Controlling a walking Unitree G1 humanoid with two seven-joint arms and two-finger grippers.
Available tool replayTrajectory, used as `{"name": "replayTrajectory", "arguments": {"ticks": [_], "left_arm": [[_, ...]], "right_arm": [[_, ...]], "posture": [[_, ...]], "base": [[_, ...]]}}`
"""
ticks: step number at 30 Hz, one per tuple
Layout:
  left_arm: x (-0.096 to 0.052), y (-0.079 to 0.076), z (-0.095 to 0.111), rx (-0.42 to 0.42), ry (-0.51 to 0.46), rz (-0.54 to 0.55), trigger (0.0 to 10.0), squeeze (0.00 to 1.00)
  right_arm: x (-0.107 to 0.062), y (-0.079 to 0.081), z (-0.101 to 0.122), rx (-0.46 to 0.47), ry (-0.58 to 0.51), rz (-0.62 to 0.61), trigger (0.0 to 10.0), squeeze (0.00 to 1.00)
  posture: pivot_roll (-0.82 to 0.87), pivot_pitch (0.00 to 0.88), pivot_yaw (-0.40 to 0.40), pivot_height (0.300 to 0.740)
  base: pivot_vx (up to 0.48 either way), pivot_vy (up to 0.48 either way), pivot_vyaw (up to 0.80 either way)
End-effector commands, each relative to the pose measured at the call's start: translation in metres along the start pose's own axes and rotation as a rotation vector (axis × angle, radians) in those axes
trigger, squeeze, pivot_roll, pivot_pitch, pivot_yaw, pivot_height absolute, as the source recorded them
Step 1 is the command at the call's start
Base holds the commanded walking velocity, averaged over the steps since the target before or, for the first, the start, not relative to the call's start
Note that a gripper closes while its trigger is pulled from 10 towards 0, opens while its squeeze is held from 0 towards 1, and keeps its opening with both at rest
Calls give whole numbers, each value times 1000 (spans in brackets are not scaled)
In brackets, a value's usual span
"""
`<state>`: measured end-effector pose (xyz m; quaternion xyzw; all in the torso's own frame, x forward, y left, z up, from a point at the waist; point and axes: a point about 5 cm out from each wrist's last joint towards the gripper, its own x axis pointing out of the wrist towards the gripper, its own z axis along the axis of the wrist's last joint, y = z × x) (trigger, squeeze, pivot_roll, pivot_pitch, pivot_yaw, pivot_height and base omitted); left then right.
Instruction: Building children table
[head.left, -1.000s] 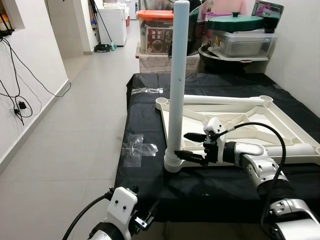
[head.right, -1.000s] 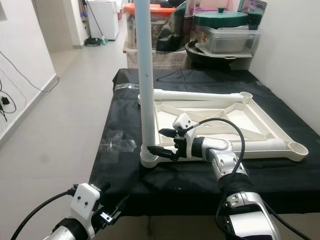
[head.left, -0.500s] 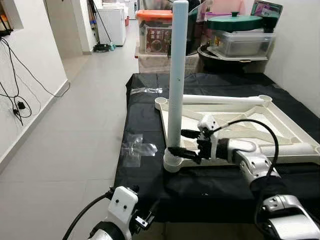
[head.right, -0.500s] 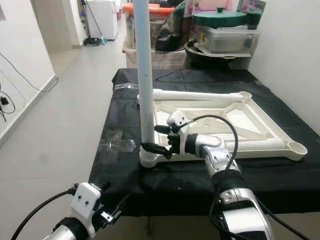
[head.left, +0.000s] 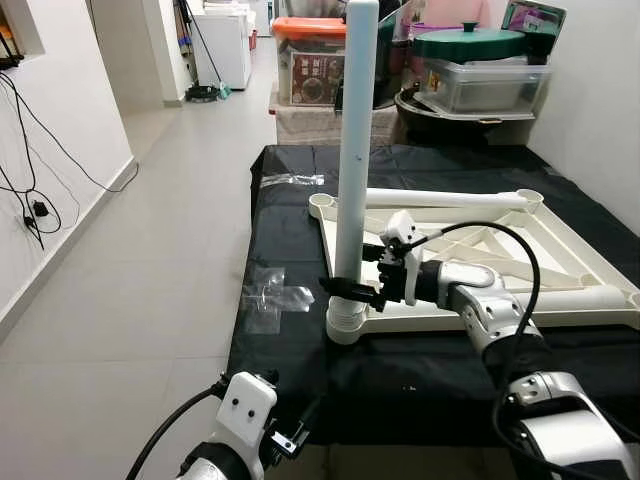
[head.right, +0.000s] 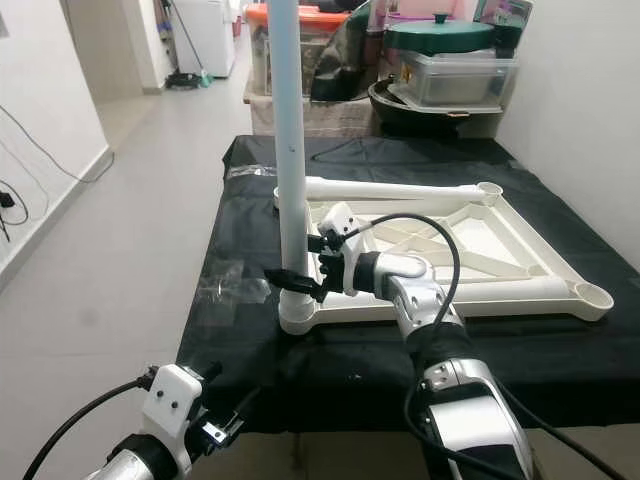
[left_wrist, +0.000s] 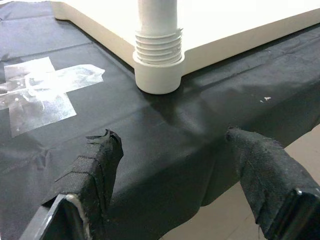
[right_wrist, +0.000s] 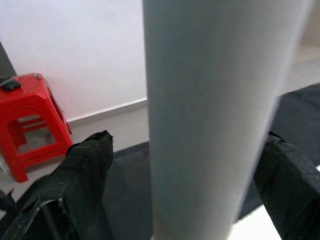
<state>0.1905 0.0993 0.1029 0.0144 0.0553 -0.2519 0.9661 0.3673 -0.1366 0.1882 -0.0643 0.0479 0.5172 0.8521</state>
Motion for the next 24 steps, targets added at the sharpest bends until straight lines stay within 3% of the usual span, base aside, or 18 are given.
{"name": "replayTrajectory", "arguments": {"ticks": [1, 24], "left_arm": [[0, 0, 0, 14, 3, -1, 10000, 0], [1, -1, 1, 11, -2, 4, 10000, 0]], "right_arm": [[2, -1, 5, 1, -22, -5, 10000, 0], [13, -4, 21, 7, -75, -7, 10000, 0]], "posture": [[98, 0, -54, 740], [100, 0, -65, 740]], "base": [[0, 0, 0], [0, 0, 0]]}}
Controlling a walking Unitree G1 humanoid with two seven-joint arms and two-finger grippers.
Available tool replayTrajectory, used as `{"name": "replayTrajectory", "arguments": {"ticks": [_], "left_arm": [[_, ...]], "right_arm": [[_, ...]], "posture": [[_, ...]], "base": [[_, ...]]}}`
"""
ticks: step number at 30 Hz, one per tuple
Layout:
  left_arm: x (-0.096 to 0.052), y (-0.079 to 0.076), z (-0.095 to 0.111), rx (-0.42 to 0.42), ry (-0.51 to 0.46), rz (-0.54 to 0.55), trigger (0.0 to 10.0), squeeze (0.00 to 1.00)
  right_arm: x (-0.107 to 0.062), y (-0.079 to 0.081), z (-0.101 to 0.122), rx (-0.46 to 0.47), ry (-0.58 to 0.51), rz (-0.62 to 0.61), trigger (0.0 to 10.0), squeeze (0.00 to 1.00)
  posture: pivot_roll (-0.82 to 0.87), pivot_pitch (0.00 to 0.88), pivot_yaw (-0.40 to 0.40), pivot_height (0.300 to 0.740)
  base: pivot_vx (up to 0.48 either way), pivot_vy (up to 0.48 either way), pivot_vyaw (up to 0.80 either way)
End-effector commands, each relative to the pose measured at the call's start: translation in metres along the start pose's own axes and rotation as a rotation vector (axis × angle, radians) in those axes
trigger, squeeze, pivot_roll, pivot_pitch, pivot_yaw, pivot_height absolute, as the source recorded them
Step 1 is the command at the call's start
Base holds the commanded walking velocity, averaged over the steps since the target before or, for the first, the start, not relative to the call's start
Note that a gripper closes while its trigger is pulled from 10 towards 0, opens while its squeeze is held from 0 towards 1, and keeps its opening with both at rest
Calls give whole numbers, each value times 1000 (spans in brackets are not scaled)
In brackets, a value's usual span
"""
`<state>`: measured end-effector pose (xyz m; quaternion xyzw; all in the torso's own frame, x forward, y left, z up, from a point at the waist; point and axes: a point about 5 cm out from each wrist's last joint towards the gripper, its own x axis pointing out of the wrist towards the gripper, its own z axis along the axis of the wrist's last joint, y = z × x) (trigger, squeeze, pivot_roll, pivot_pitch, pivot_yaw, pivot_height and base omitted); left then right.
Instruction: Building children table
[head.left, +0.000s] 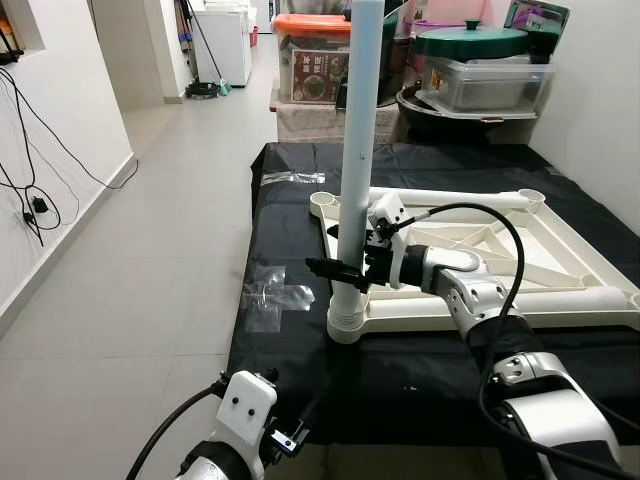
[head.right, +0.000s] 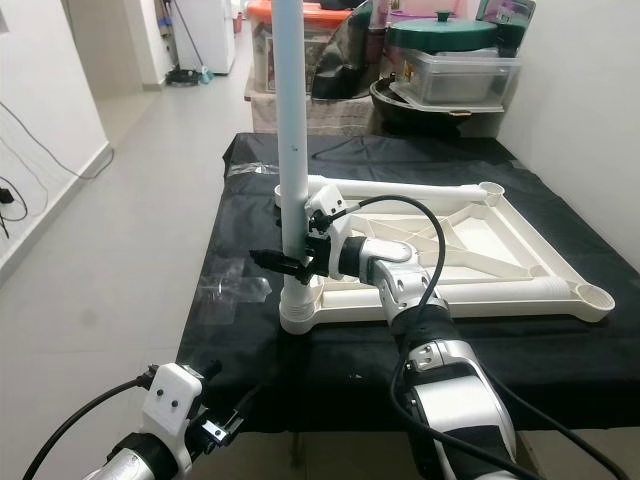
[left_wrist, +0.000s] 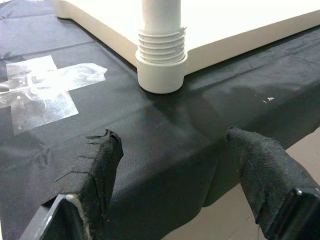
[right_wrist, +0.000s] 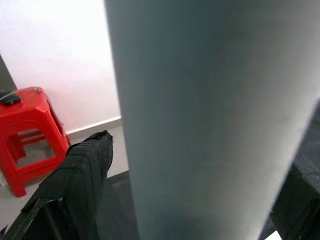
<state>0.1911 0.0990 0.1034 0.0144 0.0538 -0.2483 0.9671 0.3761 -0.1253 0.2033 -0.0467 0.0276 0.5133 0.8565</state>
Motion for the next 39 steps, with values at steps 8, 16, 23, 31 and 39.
{"name": "replayTrajectory", "arguments": {"ticks": [8, 16, 23, 31, 39], "left_arm": [[0, -1, 0, 14, 0, -1, 10000, 0], [0, -1, 0, 15, 2, -1, 10000, 0], [0, -1, 0, 14, 2, 1, 10000, 0], [0, -1, 0, 14, 3, 3, 10000, 0], [0, 0, 0, 16, 4, 5, 10000, 0]], "right_arm": [[1, -2, 4, 6, -32, -6, 10000, 0], [2, -1, 4, 5, -37, -2, 10000, 0], [4, -1, 4, 9, -43, -2, 8627, 0], [5, -1, 4, 13, -50, -6, 0, 0], [5, 1, 0, 13, -50, 2, 0, 0]], "posture": [[101, 0, -63, 740], [101, 0, -64, 740], [102, 0, -63, 740], [104, 0, -66, 740], [106, 0, -66, 740]], "base": [[0, 0, 0], [0, 0, 0], [0, 0, 0], [0, 0, 0], [0, 0, 0]]}}
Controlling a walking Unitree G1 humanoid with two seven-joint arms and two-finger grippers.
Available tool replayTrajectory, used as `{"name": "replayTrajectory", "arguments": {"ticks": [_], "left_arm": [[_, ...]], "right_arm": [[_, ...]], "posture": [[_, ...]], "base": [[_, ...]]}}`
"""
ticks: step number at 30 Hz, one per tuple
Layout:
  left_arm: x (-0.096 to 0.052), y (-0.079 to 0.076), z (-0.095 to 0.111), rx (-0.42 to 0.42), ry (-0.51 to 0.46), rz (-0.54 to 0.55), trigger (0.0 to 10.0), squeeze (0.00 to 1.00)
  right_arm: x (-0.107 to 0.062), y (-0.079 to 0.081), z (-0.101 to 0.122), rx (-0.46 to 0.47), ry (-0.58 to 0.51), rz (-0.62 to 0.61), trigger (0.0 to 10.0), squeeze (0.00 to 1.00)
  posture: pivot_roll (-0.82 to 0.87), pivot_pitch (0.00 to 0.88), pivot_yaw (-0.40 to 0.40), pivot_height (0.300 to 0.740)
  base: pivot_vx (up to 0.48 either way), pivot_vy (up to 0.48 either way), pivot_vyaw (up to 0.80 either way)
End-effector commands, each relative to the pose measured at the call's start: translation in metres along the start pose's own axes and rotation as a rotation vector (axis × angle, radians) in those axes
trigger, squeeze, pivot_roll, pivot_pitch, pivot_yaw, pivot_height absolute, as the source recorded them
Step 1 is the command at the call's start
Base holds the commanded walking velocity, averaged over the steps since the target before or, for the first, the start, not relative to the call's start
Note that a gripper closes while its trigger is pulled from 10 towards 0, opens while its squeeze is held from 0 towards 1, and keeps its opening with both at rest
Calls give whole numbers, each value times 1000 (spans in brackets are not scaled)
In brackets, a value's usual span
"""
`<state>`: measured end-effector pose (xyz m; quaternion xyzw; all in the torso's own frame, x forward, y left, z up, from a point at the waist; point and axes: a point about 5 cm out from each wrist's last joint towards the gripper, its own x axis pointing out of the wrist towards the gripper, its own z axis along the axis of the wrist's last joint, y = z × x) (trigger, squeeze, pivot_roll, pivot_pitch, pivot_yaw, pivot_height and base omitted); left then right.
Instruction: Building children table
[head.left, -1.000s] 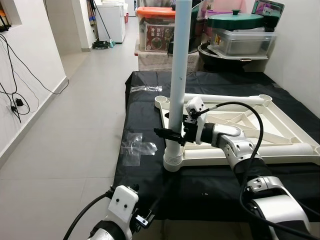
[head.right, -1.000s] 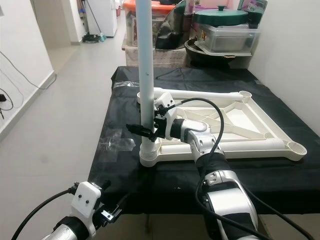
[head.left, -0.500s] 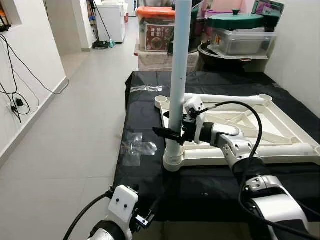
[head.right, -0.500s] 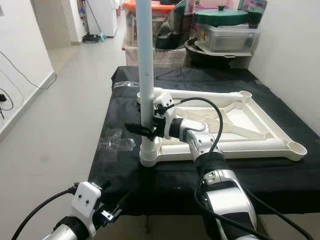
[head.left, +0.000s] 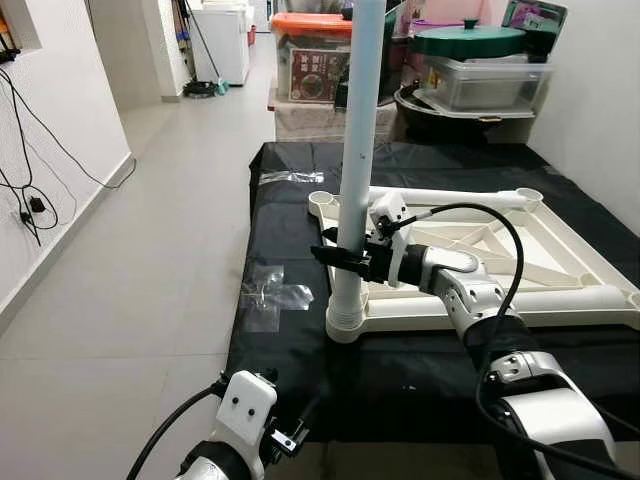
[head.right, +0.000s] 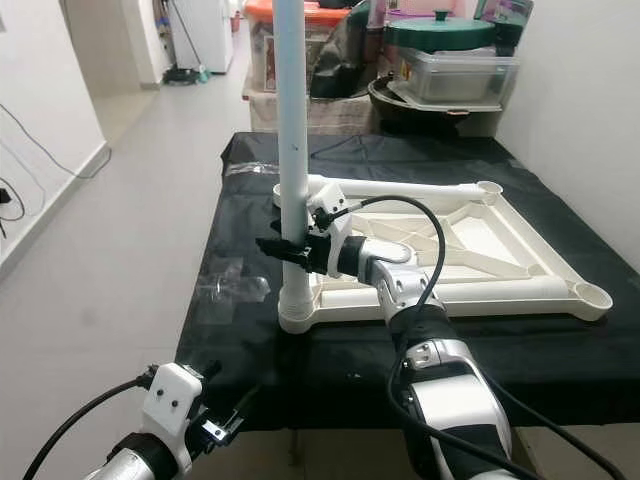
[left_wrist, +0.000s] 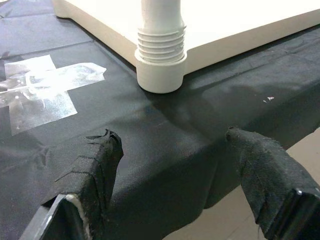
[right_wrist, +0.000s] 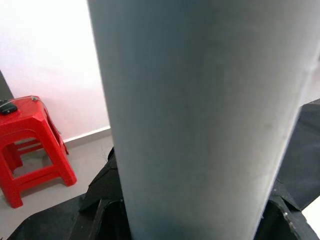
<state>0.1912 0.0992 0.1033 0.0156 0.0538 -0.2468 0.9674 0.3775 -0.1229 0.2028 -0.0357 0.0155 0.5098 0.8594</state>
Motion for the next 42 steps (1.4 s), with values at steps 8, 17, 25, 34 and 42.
{"name": "replayTrajectory", "arguments": {"ticks": [8, 17, 25, 34, 42], "left_arm": [[0, 0, 1, 15, 4, 1, 10000, 0], [-1, 1, 1, 16, 6, 2, 10000, 0], [-1, 2, 0, 18, 8, 2, 10000, 0], [-2, 1, -1, 19, 8, -1, 10000, 0], [0, 5, -2, 16, 7, 5, 10000, 0]], "right_arm": [[-3, 3, -7, 15, -18, 18, 0, 0], [-9, 2, -14, 25, -23, -6, 0, 0], [-14, 3, -25, 51, -24, -71, 0, 0], [-24, -2, -30, 64, -77, -277, 0, 0], [-27, 6, -36, 87, -119, -485, 0, 0]], "posture": [[107, 0, -64, 740], [108, 0, -56, 740], [109, 0, -55, 740], [101, 0, -50, 740], [87, 0, -41, 740]], "base": [[0, 0, 0], [0, 0, 0], [0, 0, 0], [0, 0, 0], [0, 0, 0]]}}
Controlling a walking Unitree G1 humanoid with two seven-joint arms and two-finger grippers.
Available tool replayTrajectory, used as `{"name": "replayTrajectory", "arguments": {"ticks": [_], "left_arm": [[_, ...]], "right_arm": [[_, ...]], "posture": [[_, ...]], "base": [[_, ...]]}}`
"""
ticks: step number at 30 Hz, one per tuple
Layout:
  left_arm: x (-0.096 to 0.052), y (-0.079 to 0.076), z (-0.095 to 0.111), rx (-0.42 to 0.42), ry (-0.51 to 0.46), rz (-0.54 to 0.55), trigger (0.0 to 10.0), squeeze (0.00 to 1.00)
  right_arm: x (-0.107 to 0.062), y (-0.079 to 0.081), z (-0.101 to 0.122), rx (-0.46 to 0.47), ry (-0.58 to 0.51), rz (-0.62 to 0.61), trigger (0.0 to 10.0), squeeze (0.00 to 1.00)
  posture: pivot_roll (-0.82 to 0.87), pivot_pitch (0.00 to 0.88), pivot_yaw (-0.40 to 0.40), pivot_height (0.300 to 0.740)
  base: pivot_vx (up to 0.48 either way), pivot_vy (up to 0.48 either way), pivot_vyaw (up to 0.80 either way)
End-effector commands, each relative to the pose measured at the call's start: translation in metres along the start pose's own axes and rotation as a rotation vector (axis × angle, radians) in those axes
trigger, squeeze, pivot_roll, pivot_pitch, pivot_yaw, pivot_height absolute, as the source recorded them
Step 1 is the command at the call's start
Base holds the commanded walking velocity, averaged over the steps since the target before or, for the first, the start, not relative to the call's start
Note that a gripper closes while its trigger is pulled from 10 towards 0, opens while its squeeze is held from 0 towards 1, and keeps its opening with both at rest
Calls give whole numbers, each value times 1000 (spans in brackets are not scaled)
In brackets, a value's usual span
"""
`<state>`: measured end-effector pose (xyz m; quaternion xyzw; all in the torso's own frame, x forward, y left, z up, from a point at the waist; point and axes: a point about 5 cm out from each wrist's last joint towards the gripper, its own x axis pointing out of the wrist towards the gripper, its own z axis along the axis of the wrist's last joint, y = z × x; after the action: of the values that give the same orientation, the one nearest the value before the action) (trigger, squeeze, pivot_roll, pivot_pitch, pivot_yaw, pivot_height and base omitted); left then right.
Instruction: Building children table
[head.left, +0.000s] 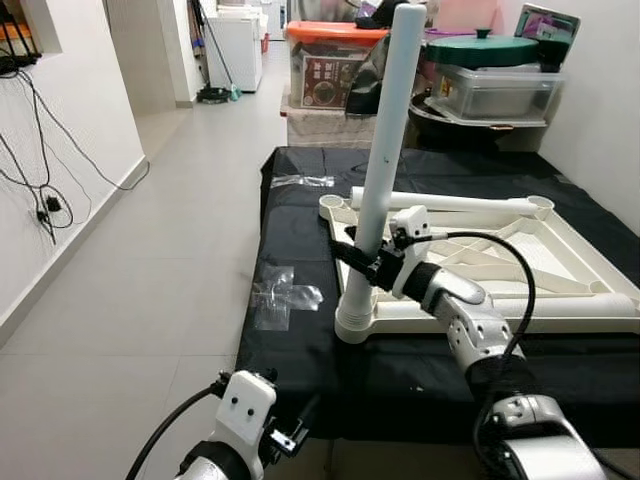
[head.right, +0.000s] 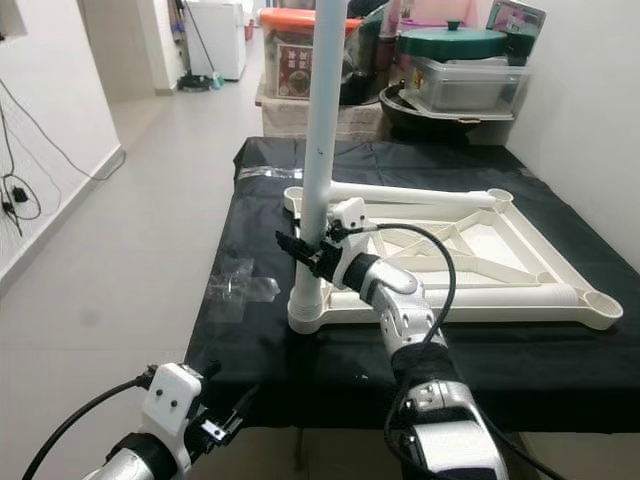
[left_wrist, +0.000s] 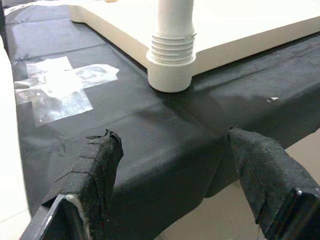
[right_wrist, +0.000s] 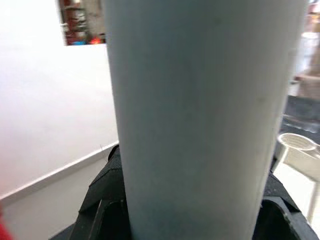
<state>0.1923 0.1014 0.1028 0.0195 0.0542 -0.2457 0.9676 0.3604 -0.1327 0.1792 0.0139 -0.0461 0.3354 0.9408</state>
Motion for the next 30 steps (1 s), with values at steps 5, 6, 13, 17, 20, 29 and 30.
{"name": "replayTrajectory", "arguments": {"ticks": [5, 6, 13, 17, 20, 29, 30], "left_arm": [[1, 3, -1, 12, 3, 1, 10000, 0], [1, 3, -1, 12, 3, 1, 10000, 0], [3, 4, 0, 14, -1, -1, 10000, 0], [4, 5, 0, 16, -2, 1, 10000, 0], [4, 5, 0, 17, -2, 1, 10000, 0], [5, 4, 0, 23, -2, -8, 10000, 0], [5, 4, 0, 23, -2, -8, 10000, 0]], "right_arm": [[-17, -9, -9, 51, 7, -232, 0, 0], [-17, -9, -9, 51, 7, -232, 0, 0], [-36, -14, -17, -54, 53, -629, 0, 0], [-46, -11, -18, -72, 53, -836, 0, 0], [-50, -6, -20, -65, 57, -928, 0, 0], [-46, 21, -26, 37, 106, -1125, 0, 0], [-46, 21, -26, 37, 106, -1125, 0, 0]], "posture": [[84, 0, -39, 740], [84, 0, -39, 740], [79, 0, -39, 740], [83, 0, -38, 740], [83, 0, -37, 740], [82, 0, -35, 740], [82, 0, -35, 740]], "base": [[0, 0, 0], [0, 0, 0], [0, 0, 0], [0, 0, 0], [0, 0, 0], [0, 0, 0], [0, 0, 0]]}}
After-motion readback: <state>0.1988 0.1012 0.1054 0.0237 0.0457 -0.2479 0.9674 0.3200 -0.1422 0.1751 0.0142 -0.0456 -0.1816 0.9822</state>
